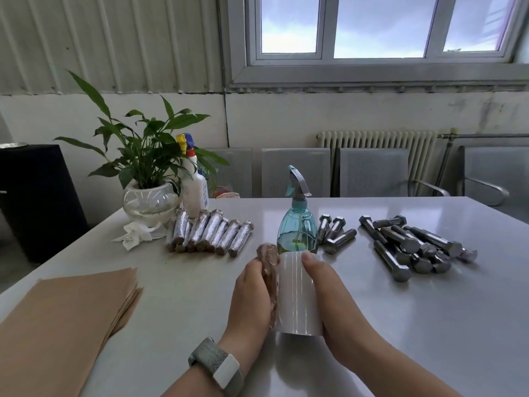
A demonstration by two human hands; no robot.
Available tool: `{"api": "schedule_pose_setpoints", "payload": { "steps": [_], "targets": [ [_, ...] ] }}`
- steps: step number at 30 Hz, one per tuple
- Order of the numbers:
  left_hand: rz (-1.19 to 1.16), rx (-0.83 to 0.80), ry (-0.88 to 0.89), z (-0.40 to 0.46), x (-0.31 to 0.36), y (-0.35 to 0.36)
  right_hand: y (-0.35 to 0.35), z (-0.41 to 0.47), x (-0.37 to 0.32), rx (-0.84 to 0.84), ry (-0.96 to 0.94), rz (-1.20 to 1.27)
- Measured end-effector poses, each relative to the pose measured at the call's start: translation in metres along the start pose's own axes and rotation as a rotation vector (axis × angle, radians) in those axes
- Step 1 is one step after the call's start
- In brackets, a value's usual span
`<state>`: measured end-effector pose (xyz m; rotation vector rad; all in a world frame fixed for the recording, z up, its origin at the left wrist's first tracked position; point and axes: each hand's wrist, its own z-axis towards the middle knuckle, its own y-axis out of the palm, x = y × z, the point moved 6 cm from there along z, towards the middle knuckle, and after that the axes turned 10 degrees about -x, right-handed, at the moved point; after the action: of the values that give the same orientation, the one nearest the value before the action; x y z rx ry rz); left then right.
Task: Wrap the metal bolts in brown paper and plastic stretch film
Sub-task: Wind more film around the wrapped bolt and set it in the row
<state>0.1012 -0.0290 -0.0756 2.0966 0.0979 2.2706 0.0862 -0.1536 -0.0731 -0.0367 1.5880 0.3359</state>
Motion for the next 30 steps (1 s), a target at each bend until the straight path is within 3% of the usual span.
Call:
{"api": "schedule_pose_setpoints", "payload": {
  "steps": [8,14,20,23,30],
  "targets": [
    [-0.267,-0.224,0.002,-0.005,0.003,0.013,-0.014,0.001,-0.008,0.011,-0.012,0.054],
    [-0.370,-0.125,0.054,-0.012,0.007,0.011,-0.004,0.000,-0.001,-0.096,-0.045,-0.017],
    [-0.434,-0.272,0.084,-0.048,0.041,0.055,0.033,0.005,0.015,-0.079,-0.062,-0.209],
    [-0.443,-0.262,-0.030,-0.025,0.019,0.036,0.009,0.002,0.006,0.040,0.072,-0.109],
    [-0.285,-0.164,0.079,-0.005,0.014,0.013,-0.012,-0.009,-0.016,0.183,-0.064,-0.155]
  ]
}}
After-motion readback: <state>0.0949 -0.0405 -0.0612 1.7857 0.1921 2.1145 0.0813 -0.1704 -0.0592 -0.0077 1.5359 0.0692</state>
